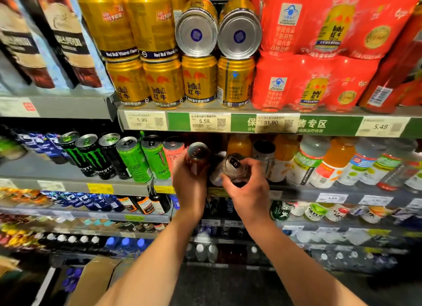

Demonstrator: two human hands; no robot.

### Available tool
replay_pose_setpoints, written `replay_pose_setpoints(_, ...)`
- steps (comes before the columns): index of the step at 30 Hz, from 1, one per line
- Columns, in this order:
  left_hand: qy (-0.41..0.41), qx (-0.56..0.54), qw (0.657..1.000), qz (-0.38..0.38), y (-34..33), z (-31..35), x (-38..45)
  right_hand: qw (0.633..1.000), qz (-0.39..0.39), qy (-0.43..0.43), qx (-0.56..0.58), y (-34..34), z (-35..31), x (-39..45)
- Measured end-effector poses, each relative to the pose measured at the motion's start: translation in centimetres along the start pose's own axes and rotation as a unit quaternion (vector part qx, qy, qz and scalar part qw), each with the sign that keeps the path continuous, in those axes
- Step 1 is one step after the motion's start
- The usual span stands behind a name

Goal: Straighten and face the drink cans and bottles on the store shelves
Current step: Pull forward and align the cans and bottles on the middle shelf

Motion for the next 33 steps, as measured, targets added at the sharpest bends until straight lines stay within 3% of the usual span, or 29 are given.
replay_pose_setpoints(3,0.024,0.007,1.0,-0.009,0.1,-1.0,0.4,1.0,0.003,0.003,-0.014,-1.6,-0.1,0.6)
replay_pose_setpoints(14,-0.034,0.037,0.999,-0.019,-0.1,-2.6,1.7,0.994,-0.004,-0.004,-0.107,-6.3,-0.6,3.1)
replay_pose_setpoints(21,-0.038,0.03,0.996,-0.08,-0.3,-3.8,3.0,0.988,0.017,0.007,-0.151,-7.2,-1.7,2.9)
replay_pose_setpoints(26,-0.06,0.066,0.996,-0.03,0.0,-3.5,2.5,0.96,0.021,-0.031,-0.276,-7.7,-1.5,3.1)
replay_pose_setpoints(30,-0.13,0.087,0.988,-0.01,-0.2,-3.2,2.8,0.96,0.022,-0.033,-0.278,-8.0,-1.7,2.7)
replay_pose_setpoints(33,-0.077,0.079,0.992,-0.058,-0.2,-3.7,2.7,0.963,0.025,-0.047,-0.263,-7.8,-1.6,2.2)
Point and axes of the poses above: each hand's wrist, its own x-axis towards the middle knuckle, its own y-axis out of the back of the hand, z = x × y, the point moved 4 cm from there along x, towards the middle knuckle, and after that the axes turned 13 degrees about x, right-handed, at the moved point
